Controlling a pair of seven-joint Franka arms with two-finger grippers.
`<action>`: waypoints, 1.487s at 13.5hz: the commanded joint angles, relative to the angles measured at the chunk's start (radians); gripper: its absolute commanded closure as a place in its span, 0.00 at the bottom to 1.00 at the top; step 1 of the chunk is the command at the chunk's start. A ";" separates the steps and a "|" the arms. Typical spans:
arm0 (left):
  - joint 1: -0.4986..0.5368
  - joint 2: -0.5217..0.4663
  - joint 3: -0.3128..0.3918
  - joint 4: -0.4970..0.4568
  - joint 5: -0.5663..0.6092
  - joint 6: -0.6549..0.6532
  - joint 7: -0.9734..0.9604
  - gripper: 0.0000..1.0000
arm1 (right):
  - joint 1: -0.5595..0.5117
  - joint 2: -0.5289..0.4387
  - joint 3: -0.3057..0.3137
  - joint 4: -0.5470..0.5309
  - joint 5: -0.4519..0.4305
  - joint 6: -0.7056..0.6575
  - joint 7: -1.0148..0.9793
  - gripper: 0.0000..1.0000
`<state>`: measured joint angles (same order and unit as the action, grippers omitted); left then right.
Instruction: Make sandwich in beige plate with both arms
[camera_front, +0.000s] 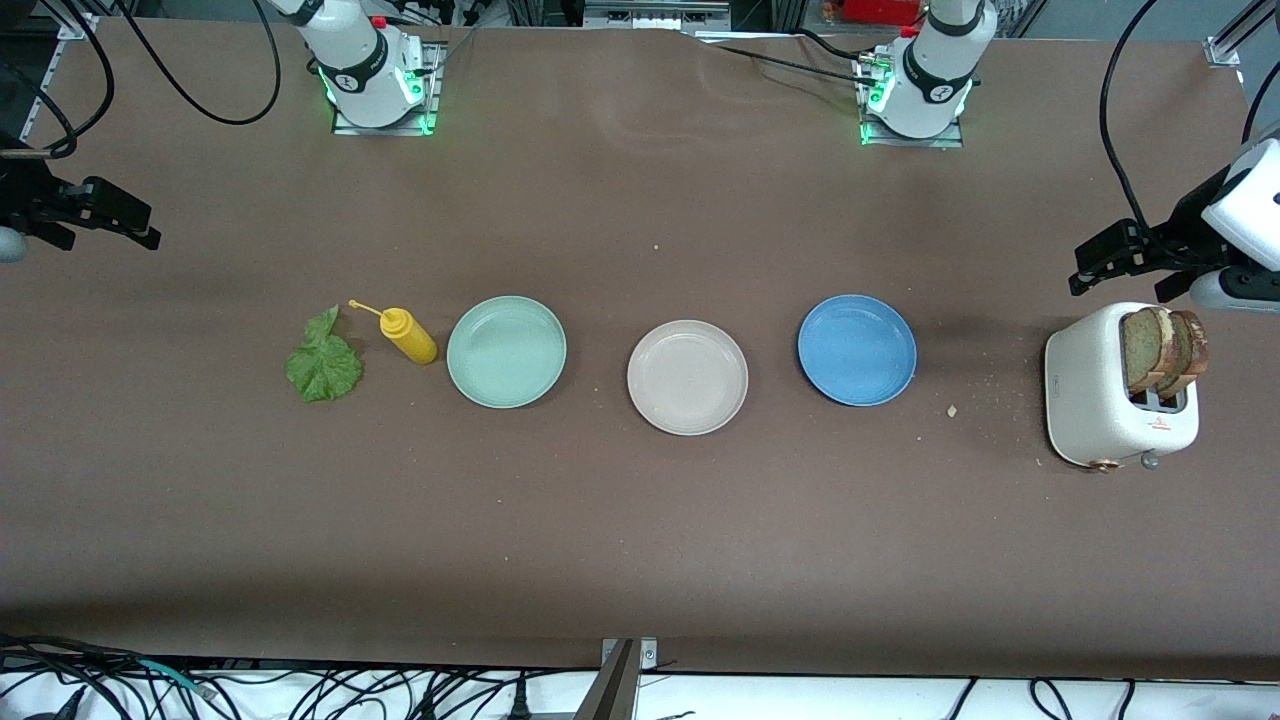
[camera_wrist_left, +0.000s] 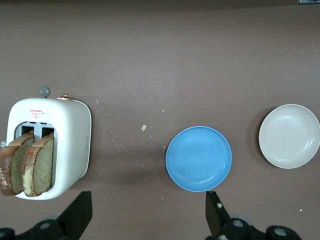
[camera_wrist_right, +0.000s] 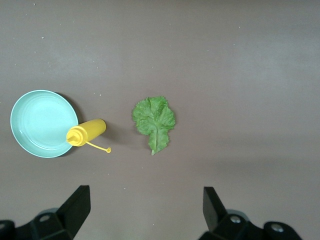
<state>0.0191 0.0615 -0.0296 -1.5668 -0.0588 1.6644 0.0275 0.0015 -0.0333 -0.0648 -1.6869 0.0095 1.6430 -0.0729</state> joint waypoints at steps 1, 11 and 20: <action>0.010 0.008 -0.006 0.014 -0.016 0.002 0.025 0.00 | -0.003 -0.007 0.006 0.010 0.017 -0.015 0.016 0.00; 0.009 0.008 -0.009 0.013 0.017 0.002 0.025 0.00 | 0.000 -0.007 0.010 0.010 0.017 -0.011 0.016 0.00; 0.009 0.008 -0.010 0.011 0.017 0.002 0.023 0.00 | 0.000 -0.007 0.008 0.012 0.015 -0.008 0.016 0.00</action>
<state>0.0191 0.0635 -0.0297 -1.5668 -0.0578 1.6644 0.0275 0.0021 -0.0333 -0.0594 -1.6868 0.0098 1.6435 -0.0720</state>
